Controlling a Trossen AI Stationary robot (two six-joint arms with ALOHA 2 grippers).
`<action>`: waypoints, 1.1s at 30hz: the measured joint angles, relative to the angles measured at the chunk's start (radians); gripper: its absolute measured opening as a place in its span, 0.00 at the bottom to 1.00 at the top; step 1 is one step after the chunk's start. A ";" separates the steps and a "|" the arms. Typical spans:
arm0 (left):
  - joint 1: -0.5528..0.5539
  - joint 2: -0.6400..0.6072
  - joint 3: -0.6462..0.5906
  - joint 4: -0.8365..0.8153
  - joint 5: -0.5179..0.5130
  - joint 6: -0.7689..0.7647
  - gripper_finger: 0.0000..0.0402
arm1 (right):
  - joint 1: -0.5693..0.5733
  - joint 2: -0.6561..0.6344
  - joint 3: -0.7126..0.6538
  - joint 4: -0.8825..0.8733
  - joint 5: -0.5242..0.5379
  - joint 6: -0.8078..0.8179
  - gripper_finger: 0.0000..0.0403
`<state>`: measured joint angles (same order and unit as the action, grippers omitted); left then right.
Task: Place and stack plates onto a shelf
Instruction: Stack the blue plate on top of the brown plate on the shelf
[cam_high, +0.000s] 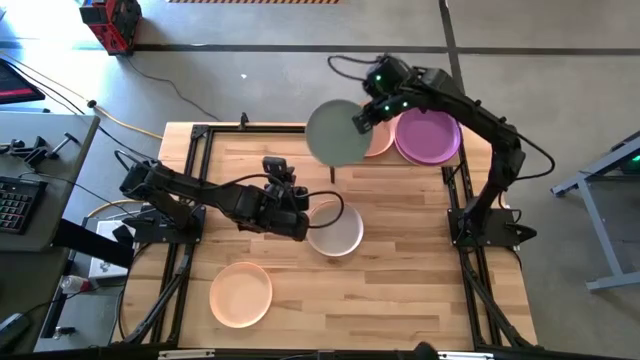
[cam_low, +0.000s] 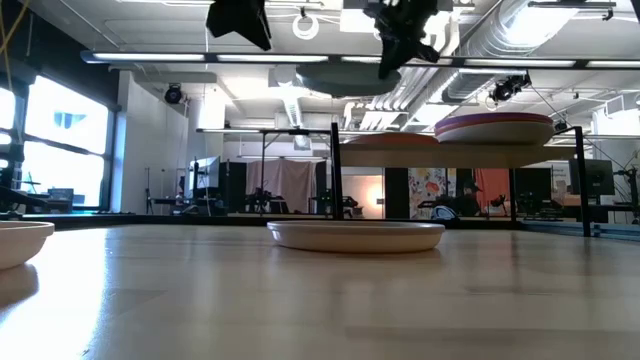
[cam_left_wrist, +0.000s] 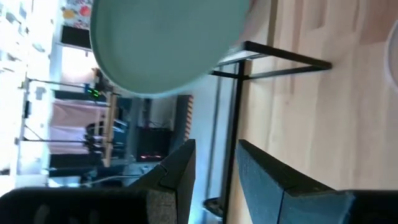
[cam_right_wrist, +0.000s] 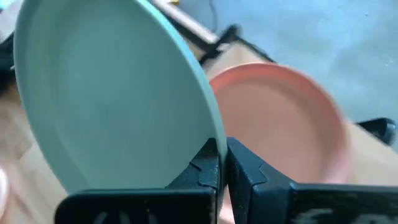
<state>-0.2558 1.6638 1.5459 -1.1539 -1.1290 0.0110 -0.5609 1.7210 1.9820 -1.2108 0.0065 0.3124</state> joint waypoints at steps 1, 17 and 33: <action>0.000 0.000 0.000 0.000 0.010 -0.016 0.26 | -0.019 0.000 0.000 0.000 -0.002 0.000 0.00; -0.001 0.000 0.000 -0.001 0.132 -0.169 0.26 | -0.323 0.008 0.000 -0.032 -0.178 0.000 0.00; -0.001 0.000 0.000 -0.001 0.163 -0.193 0.26 | -0.339 0.129 -0.001 -0.146 -0.158 -0.067 0.00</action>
<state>-0.2565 1.6638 1.5463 -1.1544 -0.9662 -0.1822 -0.8997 1.8503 1.9808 -1.3571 -0.1518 0.2458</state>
